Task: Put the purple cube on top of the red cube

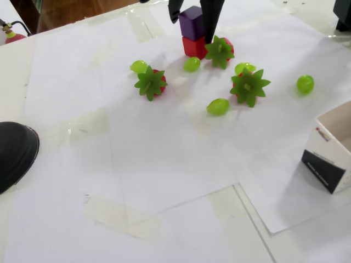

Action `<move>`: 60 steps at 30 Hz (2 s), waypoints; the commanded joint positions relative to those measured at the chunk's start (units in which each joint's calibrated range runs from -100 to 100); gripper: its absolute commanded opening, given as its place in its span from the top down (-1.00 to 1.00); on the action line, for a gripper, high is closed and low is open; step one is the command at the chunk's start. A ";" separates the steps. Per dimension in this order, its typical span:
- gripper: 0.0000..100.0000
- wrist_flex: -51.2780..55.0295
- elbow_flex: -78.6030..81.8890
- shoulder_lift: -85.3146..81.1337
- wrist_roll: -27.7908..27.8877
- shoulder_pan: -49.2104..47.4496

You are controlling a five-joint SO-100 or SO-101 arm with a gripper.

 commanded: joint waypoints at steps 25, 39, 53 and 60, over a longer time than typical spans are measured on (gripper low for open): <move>0.09 10.52 -5.42 -29.19 -5.32 -5.44; 0.79 -0.02 36.67 -67.88 -13.33 -13.46; 1.00 -6.96 71.76 -91.96 -13.04 -10.15; 1.00 -12.52 83.76 -95.92 -14.11 -10.96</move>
